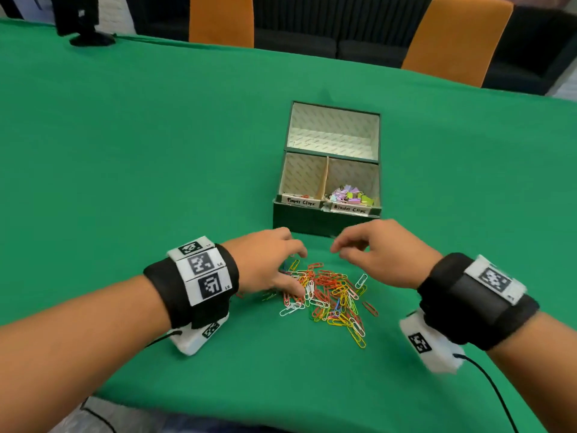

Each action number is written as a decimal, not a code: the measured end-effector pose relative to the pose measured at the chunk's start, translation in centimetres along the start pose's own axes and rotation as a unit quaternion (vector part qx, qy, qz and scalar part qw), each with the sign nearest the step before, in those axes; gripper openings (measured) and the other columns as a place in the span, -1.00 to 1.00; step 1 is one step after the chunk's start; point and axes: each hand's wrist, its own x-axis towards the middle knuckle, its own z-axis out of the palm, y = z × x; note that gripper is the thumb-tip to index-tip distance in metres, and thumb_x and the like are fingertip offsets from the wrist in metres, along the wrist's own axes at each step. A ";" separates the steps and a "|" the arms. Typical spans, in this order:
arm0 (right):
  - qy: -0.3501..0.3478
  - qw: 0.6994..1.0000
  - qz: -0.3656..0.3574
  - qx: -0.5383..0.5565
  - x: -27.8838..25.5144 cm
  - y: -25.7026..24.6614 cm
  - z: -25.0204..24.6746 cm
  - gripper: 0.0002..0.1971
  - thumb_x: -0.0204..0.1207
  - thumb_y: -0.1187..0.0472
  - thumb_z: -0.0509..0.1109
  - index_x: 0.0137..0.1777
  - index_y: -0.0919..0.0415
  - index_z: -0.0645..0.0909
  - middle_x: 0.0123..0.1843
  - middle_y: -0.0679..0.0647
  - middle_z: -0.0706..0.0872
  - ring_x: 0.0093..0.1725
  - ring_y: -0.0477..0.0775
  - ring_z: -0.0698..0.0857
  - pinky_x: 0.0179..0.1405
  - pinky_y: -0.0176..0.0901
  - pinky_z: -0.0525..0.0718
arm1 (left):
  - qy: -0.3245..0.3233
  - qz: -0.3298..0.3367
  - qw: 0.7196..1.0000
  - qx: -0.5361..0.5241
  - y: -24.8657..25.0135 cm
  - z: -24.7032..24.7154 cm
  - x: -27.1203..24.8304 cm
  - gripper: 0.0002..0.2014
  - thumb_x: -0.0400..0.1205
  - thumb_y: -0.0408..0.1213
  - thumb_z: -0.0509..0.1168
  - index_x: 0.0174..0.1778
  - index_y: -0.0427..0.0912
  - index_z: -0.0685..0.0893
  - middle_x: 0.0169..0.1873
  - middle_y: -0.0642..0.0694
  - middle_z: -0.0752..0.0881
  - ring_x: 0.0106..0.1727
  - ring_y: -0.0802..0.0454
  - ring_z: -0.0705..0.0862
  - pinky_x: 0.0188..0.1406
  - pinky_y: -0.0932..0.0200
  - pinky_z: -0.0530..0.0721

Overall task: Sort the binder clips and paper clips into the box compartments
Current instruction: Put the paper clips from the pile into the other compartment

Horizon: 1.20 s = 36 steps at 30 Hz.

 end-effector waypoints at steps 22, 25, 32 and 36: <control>0.016 0.999 0.023 0.044 0.0 0.3 1.0 -0.89 0.40 0.22 0.54 -0.09 0.05 0.81 -0.29 -0.11 0.80 -0.38 -0.30 0.67 -0.25 -0.58 0.53 | 0.109 0.004 0.988 -0.108 1.1 -2.5 0.7 -0.79 0.39 -0.14 0.57 -0.08 0.01 0.82 -0.39 0.11 0.72 -0.42 0.25 0.57 -0.37 0.44 0.46; -0.014 1.000 0.009 -0.013 -0.1 -0.1 1.8 -0.76 0.40 -0.02 0.55 0.05 -0.03 0.78 -0.13 -0.15 0.77 -0.24 -0.21 0.61 -0.25 -0.40 0.45 | 0.091 0.002 0.989 -0.118 1.2 -1.9 0.6 -0.76 0.40 -0.18 0.57 -0.02 -0.01 0.81 -0.28 0.02 0.81 -0.31 0.14 0.67 -0.25 0.40 0.56; -0.044 0.997 0.024 -0.054 0.5 -0.5 3.5 -0.76 0.39 0.09 0.54 0.07 -0.04 0.79 -0.08 -0.04 0.82 -0.04 0.03 0.75 -0.09 -0.25 0.60 | 0.087 -0.014 0.990 -0.109 1.4 -1.5 0.3 -0.78 0.40 -0.18 0.57 -0.05 0.00 0.83 -0.33 0.04 0.79 -0.31 0.15 0.66 -0.19 0.28 0.61; -0.031 0.998 0.045 -0.017 0.5 -0.3 2.8 -0.85 0.39 0.15 0.57 -0.04 0.02 0.82 -0.21 -0.02 0.82 -0.20 -0.07 0.71 -0.23 -0.33 0.52 | 0.102 -0.010 0.988 -0.119 1.4 -1.7 0.0 -0.83 0.40 -0.18 0.58 -0.11 -0.03 0.83 -0.37 0.05 0.77 -0.36 0.19 0.64 -0.26 0.35 0.56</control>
